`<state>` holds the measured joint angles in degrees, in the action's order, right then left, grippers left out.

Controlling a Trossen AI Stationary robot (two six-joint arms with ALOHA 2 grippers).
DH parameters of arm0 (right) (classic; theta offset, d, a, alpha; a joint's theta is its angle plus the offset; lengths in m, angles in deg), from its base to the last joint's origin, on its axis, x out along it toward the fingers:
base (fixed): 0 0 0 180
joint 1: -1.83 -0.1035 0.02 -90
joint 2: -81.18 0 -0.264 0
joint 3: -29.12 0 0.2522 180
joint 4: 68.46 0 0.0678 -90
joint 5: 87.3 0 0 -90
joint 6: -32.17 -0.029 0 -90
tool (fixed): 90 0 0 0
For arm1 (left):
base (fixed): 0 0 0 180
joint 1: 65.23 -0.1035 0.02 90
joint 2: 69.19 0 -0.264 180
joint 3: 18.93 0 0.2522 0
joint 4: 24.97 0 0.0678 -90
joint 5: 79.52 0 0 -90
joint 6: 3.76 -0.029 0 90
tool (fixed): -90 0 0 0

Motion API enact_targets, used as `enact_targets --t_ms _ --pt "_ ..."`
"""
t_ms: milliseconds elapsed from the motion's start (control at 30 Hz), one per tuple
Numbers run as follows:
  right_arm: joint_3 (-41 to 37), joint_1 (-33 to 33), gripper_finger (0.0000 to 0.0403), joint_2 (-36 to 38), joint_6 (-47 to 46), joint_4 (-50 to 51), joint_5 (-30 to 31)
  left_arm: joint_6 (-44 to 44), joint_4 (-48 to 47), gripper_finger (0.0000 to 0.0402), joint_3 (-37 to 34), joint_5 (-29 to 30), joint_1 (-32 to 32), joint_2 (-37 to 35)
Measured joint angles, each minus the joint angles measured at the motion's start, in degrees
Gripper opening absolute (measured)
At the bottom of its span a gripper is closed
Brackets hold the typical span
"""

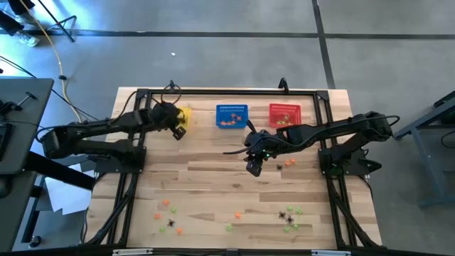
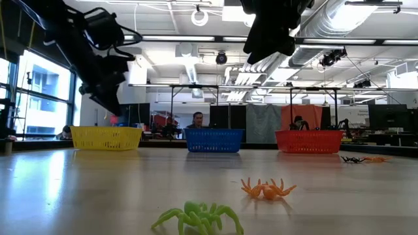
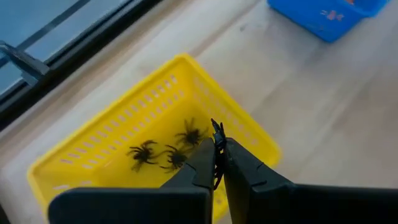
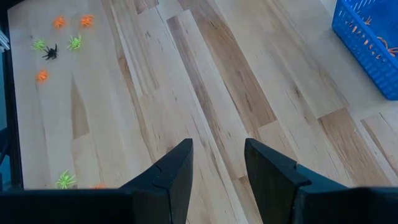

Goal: Sort Halloween decoration
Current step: Put the black spider toy into the yellow basket

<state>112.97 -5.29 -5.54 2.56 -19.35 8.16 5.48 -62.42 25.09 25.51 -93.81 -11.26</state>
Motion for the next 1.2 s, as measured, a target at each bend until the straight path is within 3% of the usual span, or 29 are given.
enact_targets --t_ms 300,733,1067,1200 --pt "0.0 0.0 0.0142 0.0 0.0 0.0 0.0 -3.0 3.8 0.0005 0.0 -2.8 -6.2 7.8" --pt "0.0 0.0 0.0142 0.0 0.0 0.0 0.0 -3.2 4.4 0.0009 0.0 -4.3 -6.7 11.9" --pt "0.0 0.0 0.0142 0.0 0.0 0.0 0.0 0.6 4.3 0.0121 0.0 -4.5 -6.7 11.8" --pt "0.0 0.0 0.0142 0.0 0.0 0.0 0.0 0.6 4.3 0.0143 0.0 -4.5 -6.6 11.8"
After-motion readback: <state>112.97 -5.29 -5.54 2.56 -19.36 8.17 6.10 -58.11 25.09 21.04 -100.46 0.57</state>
